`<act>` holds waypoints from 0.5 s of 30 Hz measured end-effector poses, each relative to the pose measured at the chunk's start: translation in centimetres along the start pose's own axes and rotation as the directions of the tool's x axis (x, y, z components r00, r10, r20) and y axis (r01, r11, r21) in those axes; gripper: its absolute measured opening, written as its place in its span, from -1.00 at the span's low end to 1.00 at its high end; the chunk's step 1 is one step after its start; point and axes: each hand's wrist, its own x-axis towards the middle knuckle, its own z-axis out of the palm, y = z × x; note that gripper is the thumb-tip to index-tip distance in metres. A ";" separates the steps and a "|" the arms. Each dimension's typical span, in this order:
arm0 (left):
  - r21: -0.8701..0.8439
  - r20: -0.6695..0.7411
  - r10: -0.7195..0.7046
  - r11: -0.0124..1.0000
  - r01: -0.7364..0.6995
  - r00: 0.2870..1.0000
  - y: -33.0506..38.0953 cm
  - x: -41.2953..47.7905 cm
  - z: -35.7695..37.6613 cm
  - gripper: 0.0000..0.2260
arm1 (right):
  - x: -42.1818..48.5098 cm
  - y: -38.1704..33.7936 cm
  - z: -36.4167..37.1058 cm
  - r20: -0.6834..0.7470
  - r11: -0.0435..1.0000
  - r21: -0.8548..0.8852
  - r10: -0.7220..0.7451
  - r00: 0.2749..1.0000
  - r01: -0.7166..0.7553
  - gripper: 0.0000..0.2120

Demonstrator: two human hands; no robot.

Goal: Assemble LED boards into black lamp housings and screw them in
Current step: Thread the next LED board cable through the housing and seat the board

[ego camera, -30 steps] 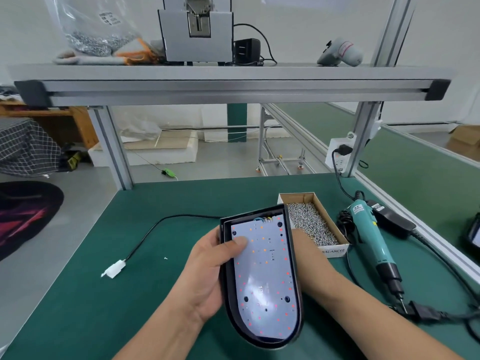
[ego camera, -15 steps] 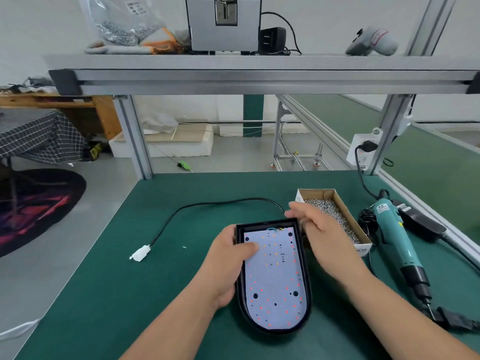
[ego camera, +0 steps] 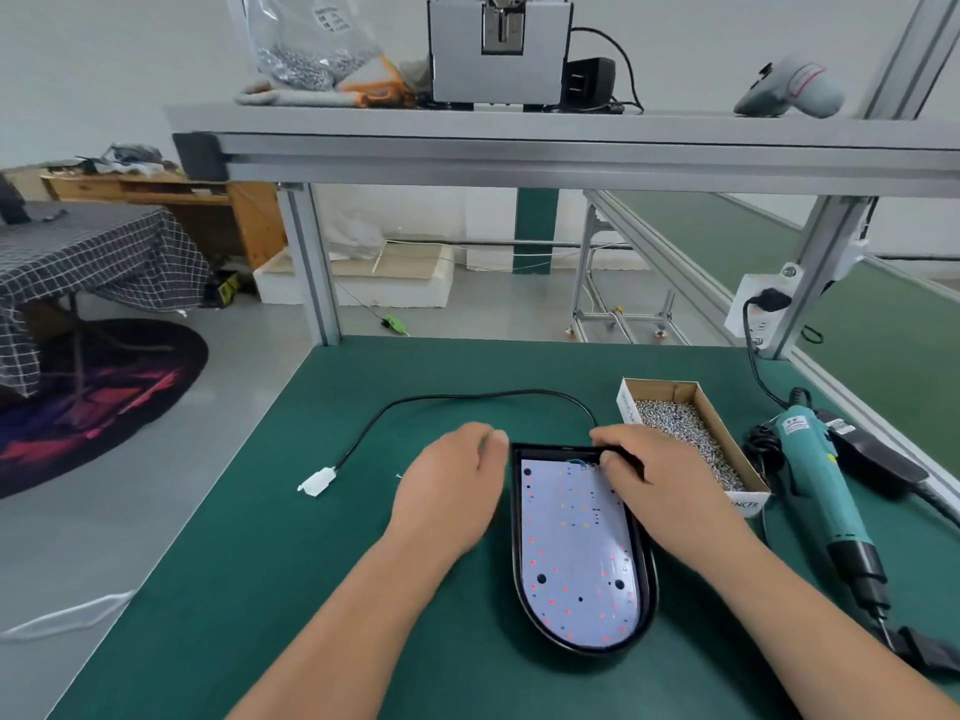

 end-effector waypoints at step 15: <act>0.190 0.152 -0.152 0.974 0.122 0.977 -7.3 2.7 -6.5 -0.89 | 0.0 0.1 0.2 -0.017 0.997 0.065 0.037 0.999 -0.036 -0.74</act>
